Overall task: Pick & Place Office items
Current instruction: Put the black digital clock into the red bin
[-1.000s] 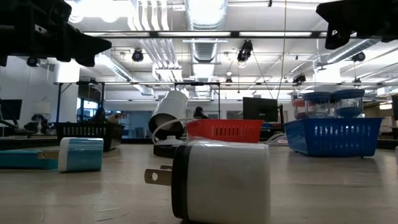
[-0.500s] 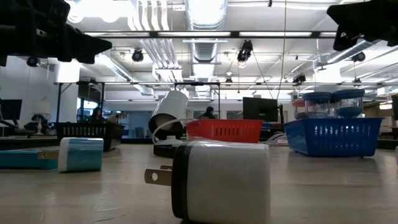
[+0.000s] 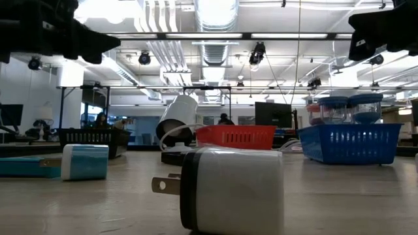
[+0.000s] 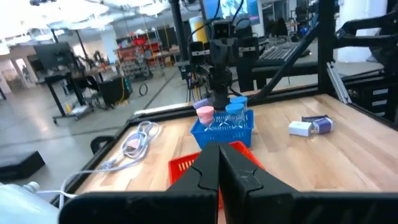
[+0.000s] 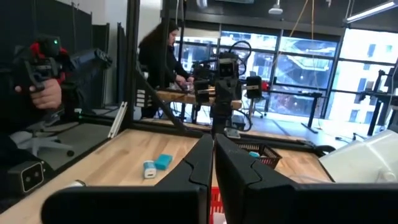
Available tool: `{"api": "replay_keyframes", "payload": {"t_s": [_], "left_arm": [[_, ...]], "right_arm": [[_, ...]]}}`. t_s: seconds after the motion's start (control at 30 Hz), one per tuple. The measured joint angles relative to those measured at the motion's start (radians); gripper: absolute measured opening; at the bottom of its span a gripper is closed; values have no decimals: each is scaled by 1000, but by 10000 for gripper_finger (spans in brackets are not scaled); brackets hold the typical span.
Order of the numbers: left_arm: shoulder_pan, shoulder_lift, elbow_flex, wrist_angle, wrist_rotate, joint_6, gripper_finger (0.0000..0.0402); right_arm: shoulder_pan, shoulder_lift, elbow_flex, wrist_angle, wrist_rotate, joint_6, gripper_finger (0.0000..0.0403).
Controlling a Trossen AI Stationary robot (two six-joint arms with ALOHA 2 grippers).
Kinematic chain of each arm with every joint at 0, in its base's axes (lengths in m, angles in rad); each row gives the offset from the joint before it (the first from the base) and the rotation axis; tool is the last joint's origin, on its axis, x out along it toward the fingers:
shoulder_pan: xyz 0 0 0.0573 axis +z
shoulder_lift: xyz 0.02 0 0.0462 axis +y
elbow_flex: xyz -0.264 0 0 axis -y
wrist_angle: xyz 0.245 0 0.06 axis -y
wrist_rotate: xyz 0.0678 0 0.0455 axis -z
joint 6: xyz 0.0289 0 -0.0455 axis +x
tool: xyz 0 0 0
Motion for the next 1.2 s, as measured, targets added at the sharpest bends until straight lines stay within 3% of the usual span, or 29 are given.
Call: {"api": "replay_keyframes", "payload": {"t_s": [0.2,0.53,0.7,0.87,1.2], "left_arm": [[0,230,153,-79,-38,-39,3],[0,855,639,-580,-22,-32,41],[-1,1078,823,-690,78,88,96],[-1,1225,915,-737,163,220,169],[-1,1384,1013,-800,167,302,286]], "right_arm": [[0,0,0,0,0,3,12],[0,3,-3,-9,0,32,12],[0,3,-3,-37,0,37,12],[1,7,-3,-48,0,37,12],[1,7,-4,-56,0,37,12]]}}
